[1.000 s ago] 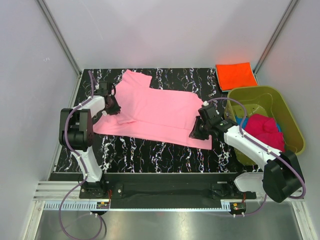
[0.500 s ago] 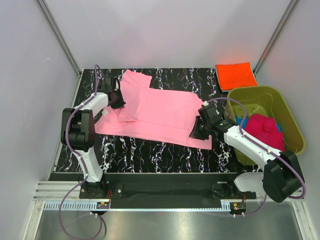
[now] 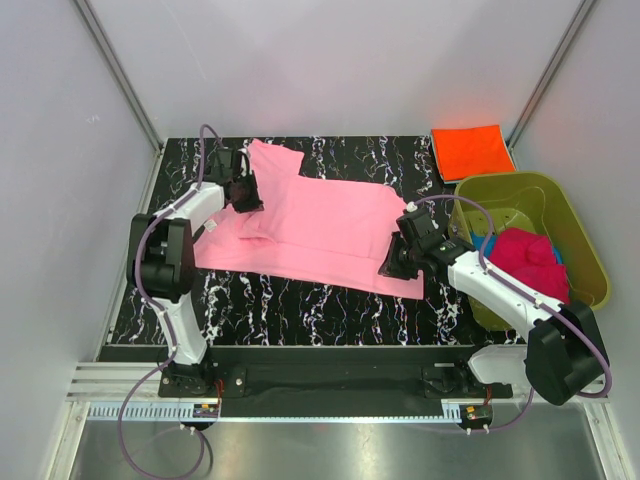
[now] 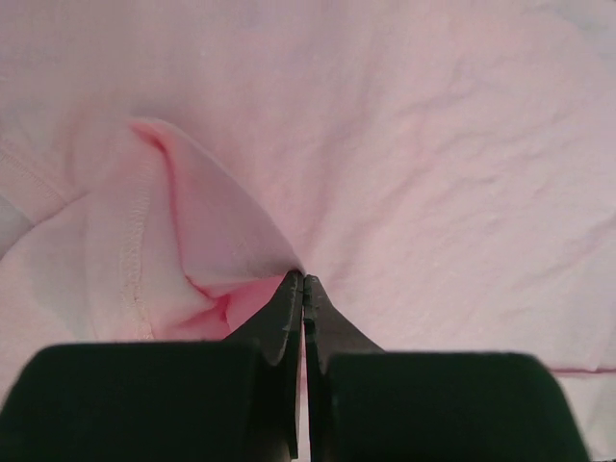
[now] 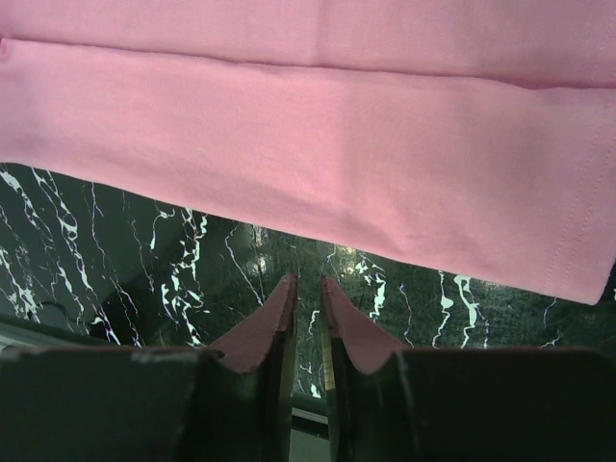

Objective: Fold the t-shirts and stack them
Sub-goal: Fold the tshirt

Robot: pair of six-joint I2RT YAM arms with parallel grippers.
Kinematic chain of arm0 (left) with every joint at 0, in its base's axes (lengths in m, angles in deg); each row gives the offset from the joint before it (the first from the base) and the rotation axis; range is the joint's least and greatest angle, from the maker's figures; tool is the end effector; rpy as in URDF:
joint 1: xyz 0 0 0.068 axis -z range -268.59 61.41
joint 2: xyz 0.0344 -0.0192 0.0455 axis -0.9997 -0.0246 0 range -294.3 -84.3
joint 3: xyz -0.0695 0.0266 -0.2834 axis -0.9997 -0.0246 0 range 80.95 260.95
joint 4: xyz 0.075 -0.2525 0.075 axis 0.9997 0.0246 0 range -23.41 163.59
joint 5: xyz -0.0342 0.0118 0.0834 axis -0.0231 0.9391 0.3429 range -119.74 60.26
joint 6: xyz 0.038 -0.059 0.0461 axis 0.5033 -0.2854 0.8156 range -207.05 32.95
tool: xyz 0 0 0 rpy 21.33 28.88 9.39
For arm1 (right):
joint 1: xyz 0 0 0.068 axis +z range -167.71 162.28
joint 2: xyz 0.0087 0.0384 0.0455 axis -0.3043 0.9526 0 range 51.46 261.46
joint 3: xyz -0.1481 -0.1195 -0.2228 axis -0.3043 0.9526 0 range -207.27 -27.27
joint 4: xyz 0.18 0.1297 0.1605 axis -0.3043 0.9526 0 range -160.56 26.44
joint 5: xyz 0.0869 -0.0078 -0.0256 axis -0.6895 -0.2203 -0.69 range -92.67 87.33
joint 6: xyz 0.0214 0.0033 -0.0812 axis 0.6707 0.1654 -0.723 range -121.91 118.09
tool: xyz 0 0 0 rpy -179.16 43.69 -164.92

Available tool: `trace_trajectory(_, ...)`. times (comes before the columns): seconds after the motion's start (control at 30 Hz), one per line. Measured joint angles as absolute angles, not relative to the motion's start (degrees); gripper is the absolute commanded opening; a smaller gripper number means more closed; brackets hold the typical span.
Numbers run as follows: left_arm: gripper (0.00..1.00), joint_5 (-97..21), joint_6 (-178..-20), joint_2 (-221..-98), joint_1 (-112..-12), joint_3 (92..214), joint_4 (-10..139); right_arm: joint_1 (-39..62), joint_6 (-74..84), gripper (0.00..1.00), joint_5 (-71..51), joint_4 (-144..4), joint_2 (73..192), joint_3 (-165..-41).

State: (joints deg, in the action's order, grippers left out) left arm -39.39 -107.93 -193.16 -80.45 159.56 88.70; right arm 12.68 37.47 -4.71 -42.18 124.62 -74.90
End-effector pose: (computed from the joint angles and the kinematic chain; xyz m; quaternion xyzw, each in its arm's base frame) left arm 0.4486 -0.0766 0.1887 -0.0777 0.9403 -0.1576 0.2914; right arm 0.2429 0.1456 0.2097 0.0689 0.9482 0.1911 0.2444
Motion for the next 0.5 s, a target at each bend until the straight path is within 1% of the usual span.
trace_trajectory(0.4, 0.0, -43.6, -110.4, -198.3, -80.1, 164.8, 88.3, 12.7, 37.3, 0.22, -4.7, -42.2, 124.6, -74.9)
trace_trajectory(0.43, 0.04, -44.1, -110.5, -198.6, -79.9, 165.0, 88.4, 12.7, 37.4, 0.22, -4.7, -42.2, 124.6, -74.9)
trace_trajectory(0.47, 0.12, -44.5, -110.5, -199.0, -79.8, 165.4, 88.4, 12.7, 37.3, 0.22, -4.7, -42.2, 124.6, -74.9)
trace_trajectory(0.5, 0.16, -45.0, -110.5, -199.4, -79.7, 165.7, 88.4, 12.7, 37.4, 0.22, -4.7, -42.2, 124.6, -74.9)
